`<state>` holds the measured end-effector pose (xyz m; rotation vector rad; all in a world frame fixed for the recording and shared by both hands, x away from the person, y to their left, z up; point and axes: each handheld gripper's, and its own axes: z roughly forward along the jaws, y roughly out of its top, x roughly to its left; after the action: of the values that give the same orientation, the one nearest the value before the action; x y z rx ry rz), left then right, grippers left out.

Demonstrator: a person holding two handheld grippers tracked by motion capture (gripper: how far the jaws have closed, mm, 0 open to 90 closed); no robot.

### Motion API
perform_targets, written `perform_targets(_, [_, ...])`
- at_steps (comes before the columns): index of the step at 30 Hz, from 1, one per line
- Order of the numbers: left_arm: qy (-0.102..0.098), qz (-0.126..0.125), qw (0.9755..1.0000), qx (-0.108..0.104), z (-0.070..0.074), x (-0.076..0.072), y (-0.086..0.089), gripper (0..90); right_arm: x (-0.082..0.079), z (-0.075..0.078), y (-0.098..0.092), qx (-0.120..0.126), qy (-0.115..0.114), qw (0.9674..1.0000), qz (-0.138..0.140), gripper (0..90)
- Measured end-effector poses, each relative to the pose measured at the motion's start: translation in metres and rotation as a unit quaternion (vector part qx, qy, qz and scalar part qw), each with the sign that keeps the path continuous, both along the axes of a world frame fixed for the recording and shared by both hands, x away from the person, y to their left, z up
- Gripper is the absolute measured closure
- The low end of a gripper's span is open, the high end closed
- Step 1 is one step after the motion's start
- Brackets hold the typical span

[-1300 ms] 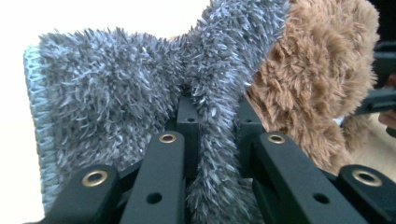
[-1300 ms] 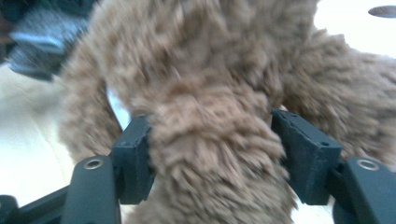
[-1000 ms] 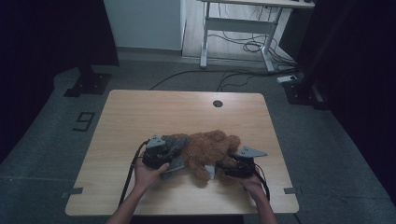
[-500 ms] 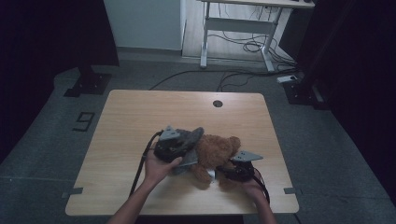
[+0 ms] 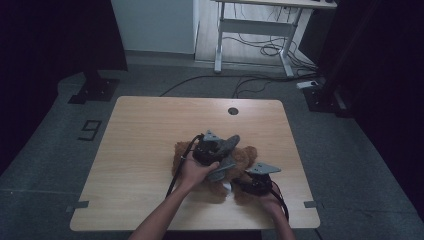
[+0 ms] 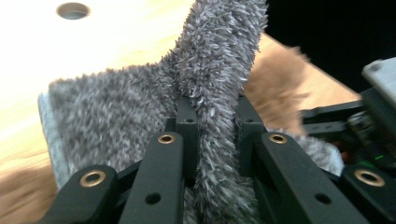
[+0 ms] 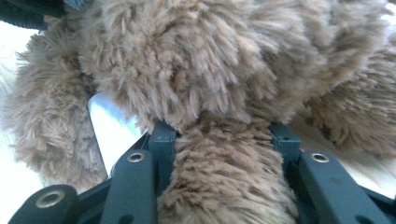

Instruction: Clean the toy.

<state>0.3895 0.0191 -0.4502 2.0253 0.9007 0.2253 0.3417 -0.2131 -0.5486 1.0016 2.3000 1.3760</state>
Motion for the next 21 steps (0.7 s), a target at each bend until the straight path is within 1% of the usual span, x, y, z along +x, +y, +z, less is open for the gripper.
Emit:
perform_targets(1, [0.000,0.000,1.0000,0.000,0.000,0.000,0.000,77.0,0.000,0.000,0.000,0.000,0.000,1.0000,0.000,56.2])
perform_targets(2, [-0.009,0.014,0.9997,0.016,0.002,-0.001,0.012,77.1,0.000,0.000,0.000,0.002,0.003,1.0000,-0.002,56.4])
perform_targets(3, [-0.013,0.021,0.9994,0.025,0.003,-0.001,0.019,77.1,0.000,0.000,-0.001,0.003,0.004,1.0000,-0.003,56.4])
perform_targets(5, [-0.015,0.032,0.9988,0.033,0.003,-0.001,0.035,77.2,0.000,-0.001,-0.001,0.007,0.006,0.9999,-0.004,56.4])
perform_targets(9, [-0.021,0.051,0.9982,0.023,0.002,-0.007,0.071,77.2,0.000,-0.001,0.000,0.011,0.004,0.9999,-0.004,56.9])
perform_targets(12, [-0.024,0.078,0.9966,0.005,0.001,-0.013,0.099,77.2,0.000,-0.001,0.002,0.007,0.001,1.0000,-0.004,57.0])
perform_targets(13, [-0.022,0.089,0.9958,-0.002,-0.002,-0.013,0.109,77.3,0.000,-0.001,0.002,0.007,0.002,1.0000,-0.005,57.1])
perform_targets(14, [-0.014,0.099,0.9950,-0.010,-0.005,-0.014,0.118,77.4,0.000,-0.001,0.002,0.007,0.002,1.0000,-0.004,57.1])
perform_targets(15, [-0.002,0.105,0.9944,-0.016,-0.010,-0.015,0.128,77.5,0.000,-0.001,0.002,0.007,0.002,1.0000,-0.004,57.1])
perform_targets(17, [0.007,0.114,0.9934,-0.017,-0.017,-0.017,0.139,77.5,0.000,-0.001,0.002,0.006,0.003,1.0000,-0.006,57.2])
perform_targets(19, [0.018,0.123,0.9922,-0.010,-0.027,-0.019,0.149,77.6,0.001,-0.001,0.002,0.003,0.004,1.0000,-0.006,57.4])
perform_targets(21, [0.040,0.134,0.9901,-0.016,-0.039,-0.019,0.157,77.5,0.001,-0.001,0.003,0.001,0.004,1.0000,-0.005,57.4])
